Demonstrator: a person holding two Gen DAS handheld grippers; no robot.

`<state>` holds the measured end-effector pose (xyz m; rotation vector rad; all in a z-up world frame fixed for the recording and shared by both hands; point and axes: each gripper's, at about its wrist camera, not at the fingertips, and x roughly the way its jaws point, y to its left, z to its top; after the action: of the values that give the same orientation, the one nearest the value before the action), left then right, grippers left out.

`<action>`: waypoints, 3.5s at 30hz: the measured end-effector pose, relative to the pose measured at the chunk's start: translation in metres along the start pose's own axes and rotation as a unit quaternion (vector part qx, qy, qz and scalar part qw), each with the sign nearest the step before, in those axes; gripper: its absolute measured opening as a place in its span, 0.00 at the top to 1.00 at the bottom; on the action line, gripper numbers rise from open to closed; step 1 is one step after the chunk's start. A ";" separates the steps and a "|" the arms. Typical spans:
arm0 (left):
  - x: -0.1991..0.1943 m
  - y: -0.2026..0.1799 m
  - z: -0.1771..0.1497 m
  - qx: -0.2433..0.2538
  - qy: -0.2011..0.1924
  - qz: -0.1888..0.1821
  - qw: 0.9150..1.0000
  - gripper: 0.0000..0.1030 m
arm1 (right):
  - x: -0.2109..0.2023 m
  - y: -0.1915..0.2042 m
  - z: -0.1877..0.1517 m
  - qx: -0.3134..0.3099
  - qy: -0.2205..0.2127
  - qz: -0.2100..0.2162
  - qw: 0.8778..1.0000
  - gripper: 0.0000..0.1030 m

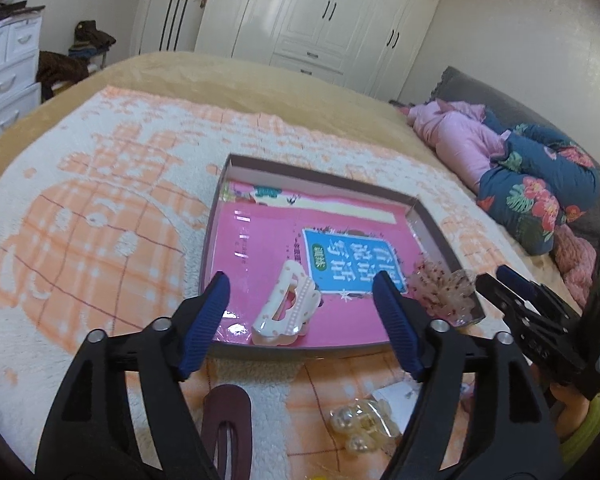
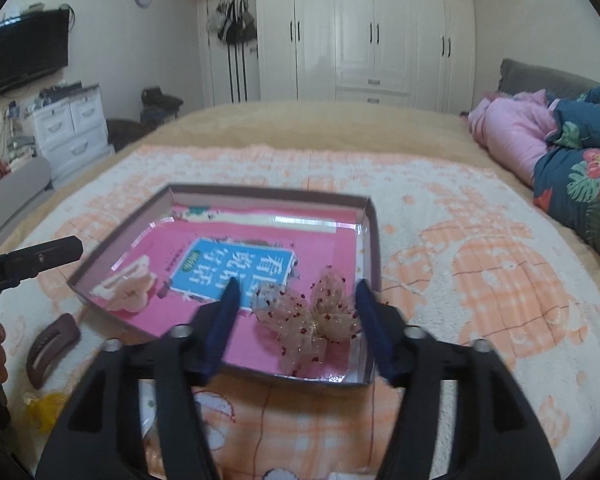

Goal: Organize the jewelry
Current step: 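Withdraw both open tools from the box back over the blanket, then grasp the clear bag of pearls with left tool while right tool grasps the pink pom-pom keychain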

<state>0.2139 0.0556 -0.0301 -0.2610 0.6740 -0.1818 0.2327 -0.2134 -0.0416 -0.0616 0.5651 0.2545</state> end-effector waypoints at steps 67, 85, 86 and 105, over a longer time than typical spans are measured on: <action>-0.094 -0.032 -0.066 0.055 -0.043 0.020 0.997 0.11 | -0.134 0.013 -0.068 -0.057 -0.039 0.032 0.997 0.07; -0.054 -0.042 -0.091 0.071 0.024 0.015 0.997 0.11 | -0.113 0.018 -0.085 -0.066 0.008 0.046 0.997 0.07; -0.052 -0.041 -0.092 0.070 0.028 0.015 0.997 0.11 | -0.112 0.019 -0.085 -0.068 0.009 0.047 0.997 0.07; 0.003 -0.044 -0.081 0.058 0.088 0.003 0.994 0.47 | -0.068 0.025 -0.092 -0.090 0.069 0.048 0.992 0.38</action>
<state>0.1611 -0.0016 -0.0803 -0.1316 0.8354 -0.2390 0.1225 -0.2159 -0.0822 -0.2297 0.6834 0.3967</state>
